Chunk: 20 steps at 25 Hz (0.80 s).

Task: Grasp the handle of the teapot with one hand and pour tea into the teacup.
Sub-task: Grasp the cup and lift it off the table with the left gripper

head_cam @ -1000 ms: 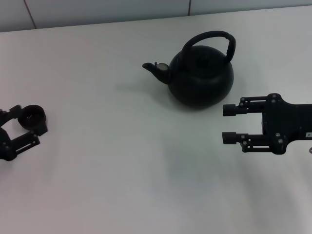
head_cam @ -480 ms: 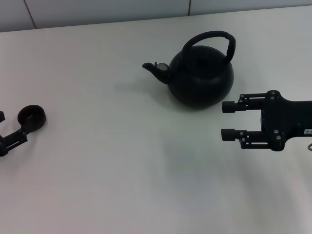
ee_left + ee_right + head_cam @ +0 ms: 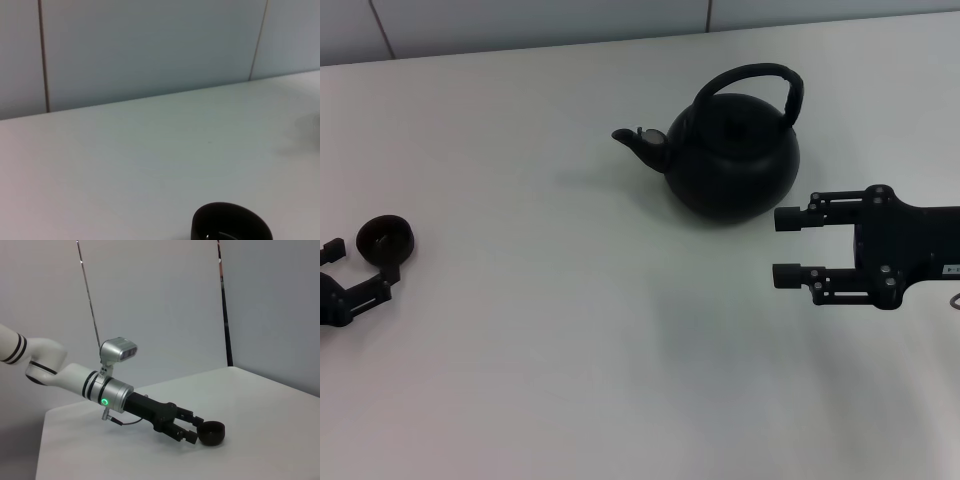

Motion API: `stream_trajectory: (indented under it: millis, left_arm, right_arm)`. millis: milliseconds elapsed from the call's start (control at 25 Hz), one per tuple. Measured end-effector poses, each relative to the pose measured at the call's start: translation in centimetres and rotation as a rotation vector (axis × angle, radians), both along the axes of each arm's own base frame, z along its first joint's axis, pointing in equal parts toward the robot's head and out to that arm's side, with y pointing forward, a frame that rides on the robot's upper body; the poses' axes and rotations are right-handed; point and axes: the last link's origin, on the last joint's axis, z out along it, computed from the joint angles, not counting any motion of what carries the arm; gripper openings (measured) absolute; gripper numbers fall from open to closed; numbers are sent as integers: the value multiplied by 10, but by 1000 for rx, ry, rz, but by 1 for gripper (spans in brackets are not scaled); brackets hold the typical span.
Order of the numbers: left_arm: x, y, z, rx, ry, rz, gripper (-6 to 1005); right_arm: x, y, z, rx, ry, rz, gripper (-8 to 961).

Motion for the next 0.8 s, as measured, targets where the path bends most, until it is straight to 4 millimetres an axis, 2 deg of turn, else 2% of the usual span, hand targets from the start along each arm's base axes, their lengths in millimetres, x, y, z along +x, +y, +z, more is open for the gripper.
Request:
stream_trajectory:
  millis: [800]
  left_arm:
    - [7,13,-5,0,5,-6,860]
  right_arm:
    - [1,-1,0,-1,3,-11,621]
